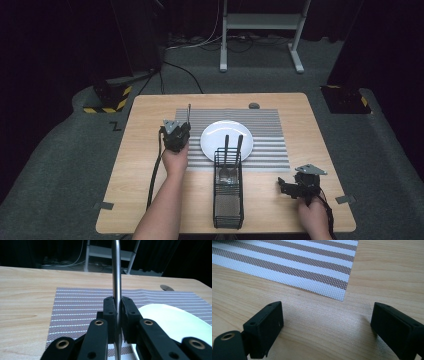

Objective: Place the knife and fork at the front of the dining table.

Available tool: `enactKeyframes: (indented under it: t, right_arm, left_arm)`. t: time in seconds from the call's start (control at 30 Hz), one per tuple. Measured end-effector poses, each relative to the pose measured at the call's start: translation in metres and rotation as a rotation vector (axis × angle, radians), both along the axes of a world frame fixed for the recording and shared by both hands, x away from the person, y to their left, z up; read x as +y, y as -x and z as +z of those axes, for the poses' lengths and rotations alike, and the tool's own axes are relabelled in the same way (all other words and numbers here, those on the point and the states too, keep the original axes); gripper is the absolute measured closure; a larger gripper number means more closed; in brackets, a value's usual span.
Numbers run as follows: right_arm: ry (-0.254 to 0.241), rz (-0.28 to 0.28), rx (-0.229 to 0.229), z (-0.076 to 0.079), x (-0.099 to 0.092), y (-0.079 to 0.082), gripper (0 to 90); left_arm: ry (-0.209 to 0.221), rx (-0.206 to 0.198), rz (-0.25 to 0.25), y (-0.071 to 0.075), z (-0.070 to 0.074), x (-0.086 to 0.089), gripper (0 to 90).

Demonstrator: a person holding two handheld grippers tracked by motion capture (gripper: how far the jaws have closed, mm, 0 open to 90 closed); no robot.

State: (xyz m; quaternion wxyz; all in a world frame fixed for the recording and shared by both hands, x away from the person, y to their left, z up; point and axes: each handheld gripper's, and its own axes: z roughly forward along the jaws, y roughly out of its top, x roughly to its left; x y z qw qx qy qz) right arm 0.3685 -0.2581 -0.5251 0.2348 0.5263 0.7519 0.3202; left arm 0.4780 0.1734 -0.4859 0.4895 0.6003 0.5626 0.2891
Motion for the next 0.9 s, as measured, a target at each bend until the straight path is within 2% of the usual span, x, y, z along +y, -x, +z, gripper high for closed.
enactKeyframes:
  t: [0.6,0.9]
  right_arm:
    - [0.0,0.0,0.0,0.0,0.0,0.0,10.7]
    - [0.001,0.0,-0.001,0.0,0.0,0.0,10.8]
  left_arm:
    - [-0.002,0.04,0.007,-0.014,-0.011,-0.003,82.5]
    - [0.009,0.077,0.006,-0.022,-0.018,-0.003,82.6]
